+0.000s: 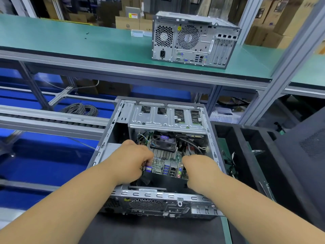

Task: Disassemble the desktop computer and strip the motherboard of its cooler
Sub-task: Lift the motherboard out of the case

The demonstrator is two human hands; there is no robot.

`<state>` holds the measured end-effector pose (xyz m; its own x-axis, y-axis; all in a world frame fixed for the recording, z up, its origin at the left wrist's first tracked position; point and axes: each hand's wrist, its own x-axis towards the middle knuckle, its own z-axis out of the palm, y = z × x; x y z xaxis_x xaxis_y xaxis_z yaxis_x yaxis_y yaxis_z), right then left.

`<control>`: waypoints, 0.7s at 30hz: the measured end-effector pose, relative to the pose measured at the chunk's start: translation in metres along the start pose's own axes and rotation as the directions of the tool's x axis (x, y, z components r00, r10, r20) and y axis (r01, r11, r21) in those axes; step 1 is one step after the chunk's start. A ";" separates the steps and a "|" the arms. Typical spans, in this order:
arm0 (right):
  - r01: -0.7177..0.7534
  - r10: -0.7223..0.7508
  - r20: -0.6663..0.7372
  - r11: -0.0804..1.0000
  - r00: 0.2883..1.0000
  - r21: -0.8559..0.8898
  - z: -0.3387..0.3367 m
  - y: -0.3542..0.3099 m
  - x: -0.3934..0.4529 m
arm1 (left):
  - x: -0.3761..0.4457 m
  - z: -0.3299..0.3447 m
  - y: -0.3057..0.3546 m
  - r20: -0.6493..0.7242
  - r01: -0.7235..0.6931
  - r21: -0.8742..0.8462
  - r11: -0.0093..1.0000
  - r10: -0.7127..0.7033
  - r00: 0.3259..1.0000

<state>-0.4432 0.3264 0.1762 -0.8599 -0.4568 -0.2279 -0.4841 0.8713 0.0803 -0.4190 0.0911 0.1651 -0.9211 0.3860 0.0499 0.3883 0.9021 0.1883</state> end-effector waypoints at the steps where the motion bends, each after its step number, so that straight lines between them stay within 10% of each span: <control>1: 0.011 -0.011 0.023 1.000 1.000 -0.003 -0.002 0.000 0.001 | 0.001 0.000 0.001 0.032 -0.009 -0.027 1.000 0.009 0.999; 21: 0.107 -0.048 0.175 0.933 0.983 -0.344 -0.029 0.016 -0.018 | -0.007 -0.033 -0.003 0.175 0.057 -0.341 0.938 0.004 0.985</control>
<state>-0.4394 0.3433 0.2094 -0.7941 -0.4597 -0.3976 -0.5991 0.7022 0.3847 -0.4142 0.0797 0.1962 -0.9005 0.4175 -0.1219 0.3027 0.8028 0.5136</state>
